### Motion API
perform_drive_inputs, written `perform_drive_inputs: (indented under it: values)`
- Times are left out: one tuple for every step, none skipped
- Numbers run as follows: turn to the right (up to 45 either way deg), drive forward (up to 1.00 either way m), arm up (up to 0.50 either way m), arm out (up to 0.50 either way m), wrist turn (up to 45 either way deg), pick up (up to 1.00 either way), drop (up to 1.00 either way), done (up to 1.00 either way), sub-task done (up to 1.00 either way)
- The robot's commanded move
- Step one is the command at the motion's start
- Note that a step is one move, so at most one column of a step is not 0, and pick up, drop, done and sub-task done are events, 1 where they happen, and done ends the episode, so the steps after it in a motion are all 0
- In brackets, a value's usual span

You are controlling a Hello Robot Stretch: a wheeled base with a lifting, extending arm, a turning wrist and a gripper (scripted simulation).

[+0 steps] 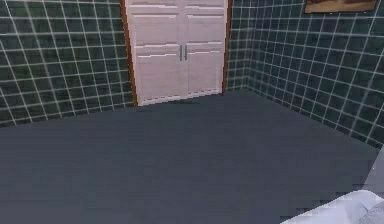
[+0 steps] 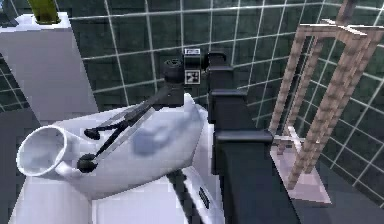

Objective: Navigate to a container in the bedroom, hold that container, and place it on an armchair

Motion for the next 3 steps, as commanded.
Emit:
perform_drive_inputs:
  values:
    - [0.0,0.0,0.0,0.0,-21.0,0.0,0.0,0.0,0.0]
    - [0.0,0.0,0.0,-0.28,0.0,0.0,0.0,0.0,0.0]
    - [0.0,0.2,0.0,0.0,0.0,0.0,0.0,0.0,0.0]
